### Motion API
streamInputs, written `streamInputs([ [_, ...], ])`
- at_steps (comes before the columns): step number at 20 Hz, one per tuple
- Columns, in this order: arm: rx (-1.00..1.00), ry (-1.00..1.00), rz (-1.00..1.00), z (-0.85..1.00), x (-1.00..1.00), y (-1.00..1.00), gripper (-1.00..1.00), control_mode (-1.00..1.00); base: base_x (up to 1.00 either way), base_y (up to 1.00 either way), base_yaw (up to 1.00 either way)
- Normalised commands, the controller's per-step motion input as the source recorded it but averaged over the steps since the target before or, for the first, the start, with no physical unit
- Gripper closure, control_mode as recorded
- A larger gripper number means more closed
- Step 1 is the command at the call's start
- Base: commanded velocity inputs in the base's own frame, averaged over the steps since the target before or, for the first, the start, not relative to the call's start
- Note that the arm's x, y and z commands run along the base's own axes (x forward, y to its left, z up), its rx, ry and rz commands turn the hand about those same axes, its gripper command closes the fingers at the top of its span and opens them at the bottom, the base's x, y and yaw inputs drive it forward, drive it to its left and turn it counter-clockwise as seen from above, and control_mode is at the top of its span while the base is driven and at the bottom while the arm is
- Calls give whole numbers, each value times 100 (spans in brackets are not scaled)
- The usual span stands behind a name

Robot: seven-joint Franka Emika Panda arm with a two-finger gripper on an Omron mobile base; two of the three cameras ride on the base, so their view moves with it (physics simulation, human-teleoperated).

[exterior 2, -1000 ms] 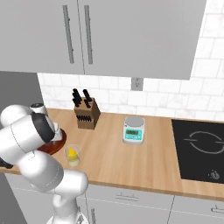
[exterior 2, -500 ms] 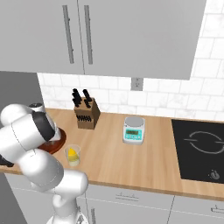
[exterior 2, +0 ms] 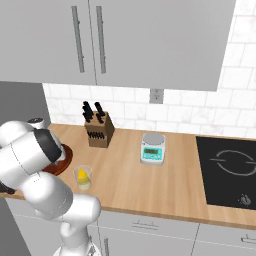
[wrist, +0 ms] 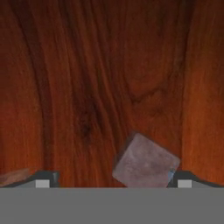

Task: Grab a lemon wedge from the fridge and one ice cube from the ice bowl, and put them in the glass of lemonade.

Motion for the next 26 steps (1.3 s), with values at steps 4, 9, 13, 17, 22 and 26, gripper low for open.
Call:
streamInputs([
  [4,0,-4,0,3,8,-11,-100,-100,0,0,0],
  [9,0,0,0,1,16,-4,-100,-100,0,0,0],
  [13,0,0,0,0,11,0,-100,-100,0,0,0],
  [17,0,0,0,-9,0,0,-100,-100,0,0,0],
  [22,0,0,0,-13,0,0,-100,-100,0,0,0],
  [26,0,0,0,-1,0,0,-100,-100,0,0,0],
])
